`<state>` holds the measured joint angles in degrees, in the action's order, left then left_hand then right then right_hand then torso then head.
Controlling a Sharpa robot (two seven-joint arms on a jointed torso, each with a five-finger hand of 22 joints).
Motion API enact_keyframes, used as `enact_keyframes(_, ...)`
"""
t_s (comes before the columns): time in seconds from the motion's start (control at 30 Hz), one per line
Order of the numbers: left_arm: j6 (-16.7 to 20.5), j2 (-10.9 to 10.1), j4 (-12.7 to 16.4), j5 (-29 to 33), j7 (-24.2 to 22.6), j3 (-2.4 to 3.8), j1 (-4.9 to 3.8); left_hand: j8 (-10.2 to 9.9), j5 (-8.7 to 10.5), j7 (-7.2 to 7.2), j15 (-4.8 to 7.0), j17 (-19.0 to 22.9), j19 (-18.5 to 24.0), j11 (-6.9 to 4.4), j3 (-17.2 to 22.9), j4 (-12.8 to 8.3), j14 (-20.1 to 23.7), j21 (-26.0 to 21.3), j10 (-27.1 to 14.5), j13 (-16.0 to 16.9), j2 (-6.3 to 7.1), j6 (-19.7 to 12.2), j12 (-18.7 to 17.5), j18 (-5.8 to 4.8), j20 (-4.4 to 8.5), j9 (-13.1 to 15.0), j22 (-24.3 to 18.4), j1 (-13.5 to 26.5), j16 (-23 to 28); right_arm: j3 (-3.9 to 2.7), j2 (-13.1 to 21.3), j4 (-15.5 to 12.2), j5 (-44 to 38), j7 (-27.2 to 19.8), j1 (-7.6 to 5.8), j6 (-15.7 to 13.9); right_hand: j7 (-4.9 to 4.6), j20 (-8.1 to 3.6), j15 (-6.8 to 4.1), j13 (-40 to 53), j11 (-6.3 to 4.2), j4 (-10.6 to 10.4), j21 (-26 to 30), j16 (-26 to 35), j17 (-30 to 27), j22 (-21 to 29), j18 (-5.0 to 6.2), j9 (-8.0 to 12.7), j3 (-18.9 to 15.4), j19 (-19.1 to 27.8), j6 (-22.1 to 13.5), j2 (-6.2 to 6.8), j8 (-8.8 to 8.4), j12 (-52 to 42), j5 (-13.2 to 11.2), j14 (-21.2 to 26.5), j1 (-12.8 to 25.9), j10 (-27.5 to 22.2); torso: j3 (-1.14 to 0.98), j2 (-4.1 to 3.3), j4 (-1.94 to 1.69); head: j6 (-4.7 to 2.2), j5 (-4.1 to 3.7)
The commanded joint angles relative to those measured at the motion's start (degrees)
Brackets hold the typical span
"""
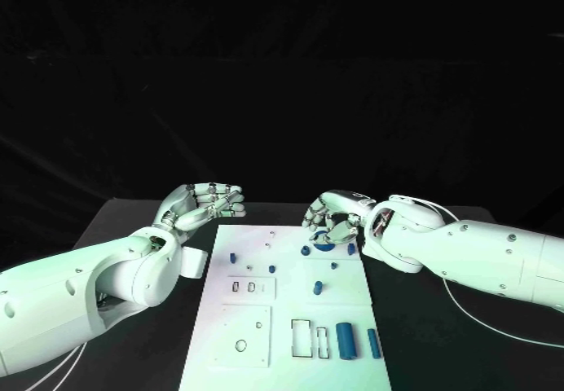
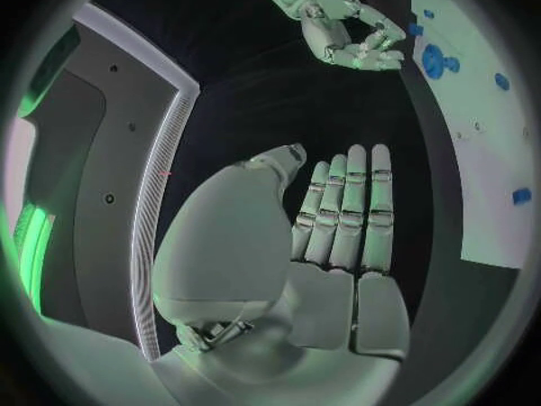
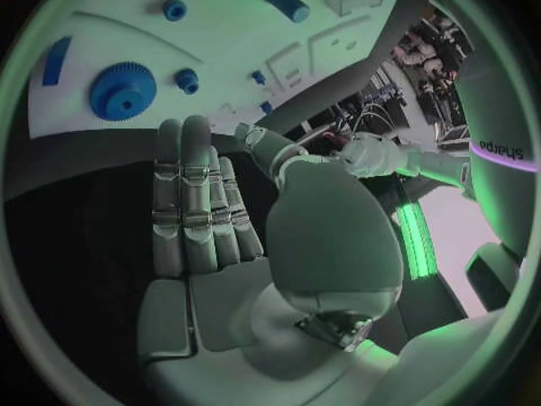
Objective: Assemble the parts on the task board
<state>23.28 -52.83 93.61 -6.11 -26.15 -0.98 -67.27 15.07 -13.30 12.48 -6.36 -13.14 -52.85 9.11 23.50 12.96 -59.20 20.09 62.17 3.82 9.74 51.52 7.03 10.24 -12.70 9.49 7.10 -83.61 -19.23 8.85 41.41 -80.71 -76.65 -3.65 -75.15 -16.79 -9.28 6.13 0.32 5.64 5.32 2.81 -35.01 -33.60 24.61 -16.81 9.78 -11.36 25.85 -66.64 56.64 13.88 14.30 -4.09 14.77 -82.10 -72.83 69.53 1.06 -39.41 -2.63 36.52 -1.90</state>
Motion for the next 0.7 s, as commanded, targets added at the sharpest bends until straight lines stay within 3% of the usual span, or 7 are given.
enact_keyframes(0.03,-2.10,-0.46,1.35,0.15,0.81,0.19,-0.56,-0.01,0.20,0.26,-0.08,-0.08,-0.18,0.12,0.42,-0.04,-0.02,0.14,0.23,-0.05,0.57,0.23,-0.39,0.23,0.02,0.00,-0.02,-0.10,0.02,-0.04,-0.09,-0.65,-11.11,5.33,-0.28,3.47,0.24,-0.38,-0.37,0.61,-0.39,-1.03,-4.01,-7.27,5.12,-2.91,0.49,-0.35,0.03,-0.97,0.69,1.01,-0.49,0.26,0.24,-1.54,0.24,0.43,0.39,-1.76,-0.67,-0.10,-0.53)
enact_keyframes(0.1,-2.09,-0.73,1.86,0.36,0.87,0.24,-0.81,-0.02,0.19,0.26,-0.09,-0.09,-0.17,0.13,0.43,-0.04,-0.01,0.13,0.23,-0.06,0.58,0.22,-0.42,0.23,0.02,-0.01,-0.03,-0.08,0.03,-0.05,-0.12,-1.03,-12.30,5.95,-0.41,3.71,0.23,-0.40,-0.28,1.01,-0.31,-1.57,-8.22,-13.36,10.19,-7.37,0.05,-0.64,0.07,-1.22,0.87,1.28,-0.66,0.19,0.49,-1.01,0.11,0.04,0.45,-2.05,-0.75,-0.12,-0.59)
enact_keyframes(0.13,-2.10,-0.82,2.03,0.43,0.89,0.25,-0.91,-0.03,0.19,0.27,-0.10,-0.10,-0.16,0.14,0.45,-0.03,0.01,0.13,0.22,-0.06,0.60,0.21,-0.44,0.22,0.02,-0.01,-0.04,-0.07,0.04,-0.05,-0.14,-1.17,-12.74,6.19,-0.47,3.83,0.22,-0.41,-0.15,1.25,-0.28,-1.92,-13.79,-20.20,17.03,-14.20,-0.73,-0.84,0.03,-2.86,0.95,1.39,-0.75,0.18,0.59,-1.64,0.00,-0.40,0.46,-2.23,-0.81,-0.22,-0.66)
enact_keyframes(0.2,-2.12,-0.97,2.32,0.54,0.94,0.28,-1.14,-0.05,0.19,0.28,-0.11,-0.11,-0.14,0.15,0.47,-0.04,0.05,0.12,0.21,-0.07,0.63,0.19,-0.50,0.22,0.02,-0.02,-0.05,-0.04,0.06,-0.06,-0.25,-1.42,-13.67,6.76,-0.57,4.12,0.15,-0.40,0.03,1.79,-0.19,-2.62,-20.33,-27.86,24.26,-22.09,-1.55,-1.21,-0.10,-4.09,0.95,1.57,-0.98,0.11,0.60,-2.02,-0.19,-0.65,0.50,-2.40,-0.86,-0.28,-0.70)
enact_keyframes(0.33,-2.16,-1.15,2.63,0.64,0.99,0.30,-1.45,-0.08,0.20,0.32,-0.13,-0.14,-0.11,0.18,0.51,-0.03,0.10,0.10,0.20,-0.07,0.69,0.15,-0.59,0.21,0.01,-0.03,-0.07,0.03,0.09,-0.07,-0.59,-1.49,-15.01,7.58,-0.66,4.73,0.13,-0.27,0.11,2.19,-0.08,-3.29,-27.17,-34.77,31.53,-30.93,-2.63,-1.57,-0.40,-6.39,0.90,1.71,-1.18,0.20,0.63,-3.19,-0.40,-1.23,0.59,-2.99,-0.93,-0.57,-0.77)
enact_keyframes(0.5,-2.34,-1.30,2.85,0.70,1.11,0.32,-1.70,-0.08,0.20,0.32,-0.13,-0.14,-0.11,0.18,0.51,-0.03,0.10,0.10,0.20,-0.07,0.69,0.15,-0.59,0.21,0.01,-0.03,-0.07,0.03,0.09,-0.06,-1.22,-1.18,-16.71,8.79,-0.68,6.03,0.14,-0.04,0.21,2.48,0.00,-3.87,-31.78,-38.25,35.00,-37.05,-3.43,-1.84,-1.10,-8.04,0.69,1.77,-1.42,0.25,0.59,-3.46,-0.66,-2.07,0.57,-3.39,-1.09,-0.62,-0.75)
enact_keyframes(0.7,-2.51,-1.48,2.98,0.72,1.26,0.33,-1.82,-0.14,0.21,0.39,-0.18,-0.20,-0.05,0.24,0.55,0.02,0.18,0.06,0.19,-0.08,0.77,0.09,-0.74,0.19,-0.02,-0.05,-0.10,0.20,0.13,-0.06,-1.57,-0.78,-17.70,9.66,-0.67,6.79,0.11,0.14,0.26,2.70,0.05,-4.24,-33.77,-39.95,36.61,-39.71,-3.75,-2.03,-1.60,-8.62,0.61,1.54,-1.52,0.18,0.65,-3.56,-1.01,-2.55,0.63,-3.62,-1.36,-0.69,-0.90)
